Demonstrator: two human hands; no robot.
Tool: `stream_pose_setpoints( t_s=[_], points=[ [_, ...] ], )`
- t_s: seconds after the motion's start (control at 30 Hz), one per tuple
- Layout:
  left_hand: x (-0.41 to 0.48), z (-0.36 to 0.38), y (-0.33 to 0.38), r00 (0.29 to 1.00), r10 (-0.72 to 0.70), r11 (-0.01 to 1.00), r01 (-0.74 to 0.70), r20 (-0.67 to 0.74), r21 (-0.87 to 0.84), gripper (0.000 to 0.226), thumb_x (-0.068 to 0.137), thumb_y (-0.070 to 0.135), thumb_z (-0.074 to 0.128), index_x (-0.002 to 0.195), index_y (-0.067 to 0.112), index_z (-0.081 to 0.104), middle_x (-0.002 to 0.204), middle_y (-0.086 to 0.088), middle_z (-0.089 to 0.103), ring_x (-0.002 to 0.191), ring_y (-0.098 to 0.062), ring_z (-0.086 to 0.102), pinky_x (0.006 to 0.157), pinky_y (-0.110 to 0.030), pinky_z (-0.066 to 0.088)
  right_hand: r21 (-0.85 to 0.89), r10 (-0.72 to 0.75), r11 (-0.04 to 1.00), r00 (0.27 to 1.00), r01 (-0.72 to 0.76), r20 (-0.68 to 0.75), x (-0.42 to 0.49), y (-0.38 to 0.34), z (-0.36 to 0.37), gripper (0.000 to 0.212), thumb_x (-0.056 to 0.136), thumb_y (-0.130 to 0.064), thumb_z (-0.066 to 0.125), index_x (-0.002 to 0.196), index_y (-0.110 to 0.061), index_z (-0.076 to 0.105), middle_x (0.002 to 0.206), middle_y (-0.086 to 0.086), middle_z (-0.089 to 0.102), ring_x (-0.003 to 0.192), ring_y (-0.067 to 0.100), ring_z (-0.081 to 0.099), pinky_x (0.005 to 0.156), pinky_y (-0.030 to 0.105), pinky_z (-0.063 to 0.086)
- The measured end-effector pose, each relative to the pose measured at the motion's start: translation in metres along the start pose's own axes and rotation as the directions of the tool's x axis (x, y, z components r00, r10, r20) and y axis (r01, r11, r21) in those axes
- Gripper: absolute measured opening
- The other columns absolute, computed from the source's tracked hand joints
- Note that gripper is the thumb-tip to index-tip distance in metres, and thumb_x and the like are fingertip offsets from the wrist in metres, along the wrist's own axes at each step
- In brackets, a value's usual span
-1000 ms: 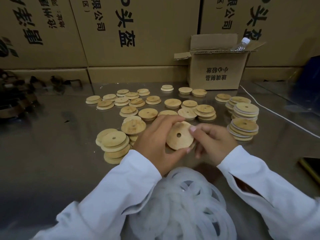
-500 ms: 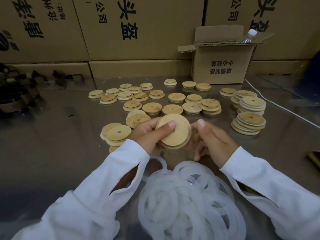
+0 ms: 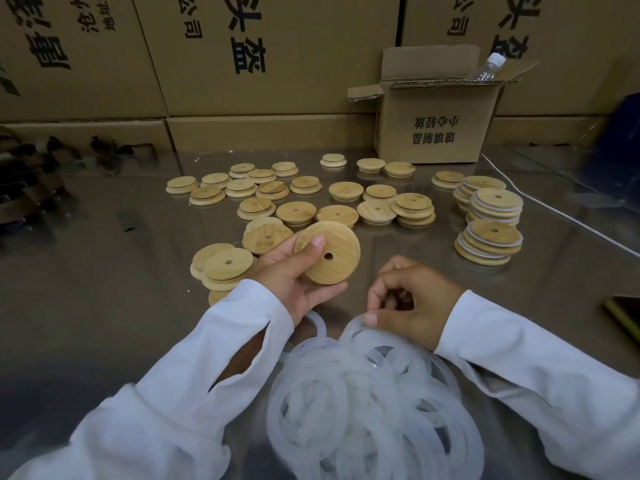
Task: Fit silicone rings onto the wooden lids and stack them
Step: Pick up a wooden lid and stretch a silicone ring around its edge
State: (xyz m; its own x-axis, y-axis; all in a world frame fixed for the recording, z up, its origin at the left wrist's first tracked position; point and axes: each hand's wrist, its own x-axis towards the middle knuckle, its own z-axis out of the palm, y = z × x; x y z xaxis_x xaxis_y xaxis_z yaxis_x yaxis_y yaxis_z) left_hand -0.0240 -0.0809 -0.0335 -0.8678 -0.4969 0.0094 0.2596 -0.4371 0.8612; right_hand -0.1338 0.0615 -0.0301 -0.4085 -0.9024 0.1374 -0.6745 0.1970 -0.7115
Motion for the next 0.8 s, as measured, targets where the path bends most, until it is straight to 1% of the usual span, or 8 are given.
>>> stream_pose_setpoints(
  t_s=[0.07, 0.13, 0.23, 0.27, 0.37, 0.53, 0.67, 0.8],
  points=[
    [0.001, -0.001, 0.000, 1.000, 0.009, 1.000, -0.009, -0.019, -0.003, 0.025, 0.065, 0.020, 0.059, 0.088, 0.017, 0.067, 0.076, 0.001, 0.073, 0.071, -0.015, 0.071, 0.055, -0.034, 0.057, 0.108, -0.071, 0.991, 0.990, 0.084, -0.121, 0.001, -0.004, -0.001, 0.023, 0.074, -0.010, 0.072, 0.064, -0.026, 0.059, 0.084, -0.006, 0.049, 0.071, 0.005, 0.050, 0.073, 0.015, 0.042],
    [0.001, -0.001, 0.000, 1.000, 0.007, 1.000, -0.007, -0.027, -0.004, 0.024, 0.065, 0.020, 0.059, 0.087, 0.018, 0.069, 0.077, -0.002, 0.073, 0.070, -0.018, 0.071, 0.053, -0.035, 0.057, 0.191, -0.157, 0.956, 0.939, 0.222, -0.304, 0.001, -0.008, -0.004, 0.023, 0.074, -0.005, 0.071, 0.067, -0.024, 0.059, 0.078, -0.004, 0.054, 0.070, 0.006, 0.052, 0.073, 0.019, 0.045],
    [0.000, 0.000, -0.002, 1.000, -0.021, 0.999, 0.022, -0.020, 0.024, 0.021, 0.064, 0.023, 0.061, 0.081, 0.022, 0.074, 0.081, -0.003, 0.073, 0.074, -0.020, 0.070, 0.057, -0.038, 0.058, 0.332, -0.169, 0.879, 0.875, 0.342, -0.453, 0.000, -0.013, -0.005, 0.009, 0.072, -0.017, 0.068, 0.070, -0.022, 0.061, 0.067, -0.010, 0.061, 0.066, 0.007, 0.055, 0.066, 0.020, 0.048],
    [0.000, 0.002, -0.003, 0.999, -0.033, 0.999, 0.033, -0.013, 0.021, 0.023, 0.064, 0.023, 0.062, 0.083, 0.020, 0.074, 0.083, -0.005, 0.072, 0.077, -0.022, 0.069, 0.058, -0.040, 0.058, 0.370, -0.148, 0.864, 0.875, 0.342, -0.462, 0.000, -0.015, -0.004, 0.007, 0.071, -0.019, 0.067, 0.069, -0.022, 0.062, 0.065, -0.011, 0.062, 0.065, 0.006, 0.055, 0.065, 0.018, 0.048],
    [-0.002, 0.008, -0.003, 0.997, -0.082, 0.997, 0.082, 0.008, -0.002, 0.034, 0.063, 0.023, 0.061, 0.094, 0.013, 0.068, 0.088, -0.012, 0.070, 0.079, -0.027, 0.068, 0.057, -0.043, 0.057, 0.405, -0.083, 0.864, 0.879, 0.298, -0.470, 0.001, -0.017, 0.003, 0.015, 0.075, -0.008, 0.068, 0.070, -0.021, 0.062, 0.063, -0.009, 0.063, 0.064, 0.006, 0.057, 0.064, 0.016, 0.049],
    [-0.004, 0.014, -0.004, 0.984, -0.170, 0.985, 0.170, 0.050, -0.001, 0.045, 0.066, 0.040, 0.055, 0.103, 0.016, 0.064, 0.096, -0.011, 0.069, 0.081, -0.026, 0.069, 0.055, -0.041, 0.057, 0.434, -0.005, 0.863, 0.864, 0.258, -0.504, 0.001, -0.022, 0.006, 0.017, 0.075, -0.005, 0.069, 0.069, -0.019, 0.061, 0.065, -0.003, 0.062, 0.062, 0.008, 0.055, 0.061, 0.017, 0.049],
    [-0.009, 0.015, -0.008, 0.989, -0.104, 0.983, 0.086, 0.104, 0.164, 0.032, 0.064, 0.038, 0.060, 0.091, 0.025, 0.072, 0.093, -0.007, 0.071, 0.085, -0.024, 0.070, 0.060, -0.035, 0.057, 0.413, 0.008, 0.875, 0.845, 0.252, -0.534, 0.001, -0.024, 0.005, 0.017, 0.075, -0.008, 0.070, 0.067, -0.021, 0.062, 0.061, -0.005, 0.060, 0.058, 0.005, 0.054, 0.058, 0.014, 0.047],
    [-0.013, 0.016, -0.011, 0.991, -0.075, 0.970, 0.046, 0.113, 0.239, 0.029, 0.066, 0.031, 0.060, 0.094, 0.026, 0.068, 0.097, -0.009, 0.068, 0.091, -0.027, 0.065, 0.058, -0.032, 0.056, 0.377, -0.020, 0.892, 0.854, 0.250, -0.520, 0.000, -0.024, 0.004, 0.019, 0.072, -0.010, 0.073, 0.066, -0.025, 0.063, 0.056, -0.009, 0.060, 0.056, 0.002, 0.053, 0.057, 0.015, 0.045]
  ],
)
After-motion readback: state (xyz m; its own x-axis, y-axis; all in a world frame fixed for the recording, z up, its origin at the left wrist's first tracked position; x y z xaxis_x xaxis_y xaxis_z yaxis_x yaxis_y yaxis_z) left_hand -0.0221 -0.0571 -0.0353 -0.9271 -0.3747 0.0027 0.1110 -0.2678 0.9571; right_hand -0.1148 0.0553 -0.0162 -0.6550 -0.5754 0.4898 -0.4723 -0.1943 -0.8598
